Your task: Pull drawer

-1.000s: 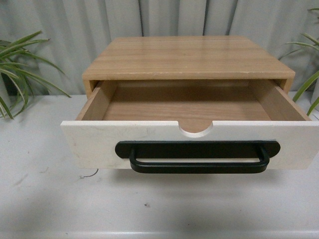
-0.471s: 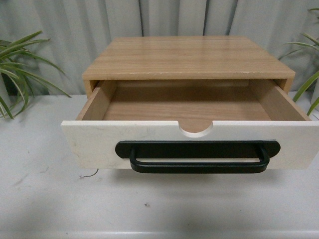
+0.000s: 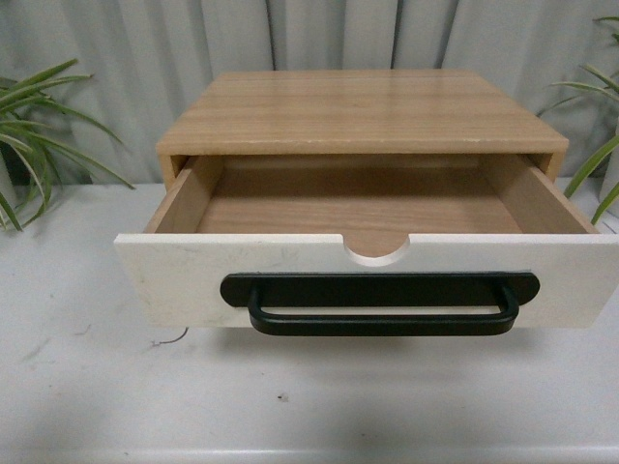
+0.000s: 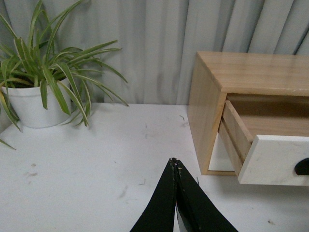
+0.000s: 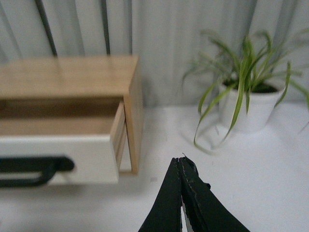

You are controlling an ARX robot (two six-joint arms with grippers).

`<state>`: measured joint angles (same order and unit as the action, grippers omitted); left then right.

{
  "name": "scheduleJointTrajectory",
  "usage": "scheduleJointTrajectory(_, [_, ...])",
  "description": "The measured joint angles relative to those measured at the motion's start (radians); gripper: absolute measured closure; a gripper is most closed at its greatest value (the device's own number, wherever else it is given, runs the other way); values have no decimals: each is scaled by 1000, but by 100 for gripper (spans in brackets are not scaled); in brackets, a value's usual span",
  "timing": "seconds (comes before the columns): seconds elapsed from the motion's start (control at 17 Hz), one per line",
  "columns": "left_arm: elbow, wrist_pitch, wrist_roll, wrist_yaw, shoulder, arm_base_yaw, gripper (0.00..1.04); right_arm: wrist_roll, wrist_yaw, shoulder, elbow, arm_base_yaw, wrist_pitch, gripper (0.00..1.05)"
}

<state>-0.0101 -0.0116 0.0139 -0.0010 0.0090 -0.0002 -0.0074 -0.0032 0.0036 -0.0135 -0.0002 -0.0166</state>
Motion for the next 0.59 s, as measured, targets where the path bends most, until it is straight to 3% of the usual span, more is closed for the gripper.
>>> scheduleJointTrajectory(0.41, [0, 8, 0, 0, 0, 0, 103, -1, 3, 0, 0, 0, 21, 103])
scheduleJointTrajectory(0.47, [0, 8, 0, 0, 0, 0, 99, 0, 3, 0, 0, 0, 20, 96])
scheduleJointTrajectory(0.53, [0, 8, 0, 0, 0, 0, 87, 0, 3, 0, 0, 0, 21, 81])
scheduleJointTrajectory(0.59, [0, 8, 0, 0, 0, 0, 77, 0, 3, 0, 0, 0, 21, 74])
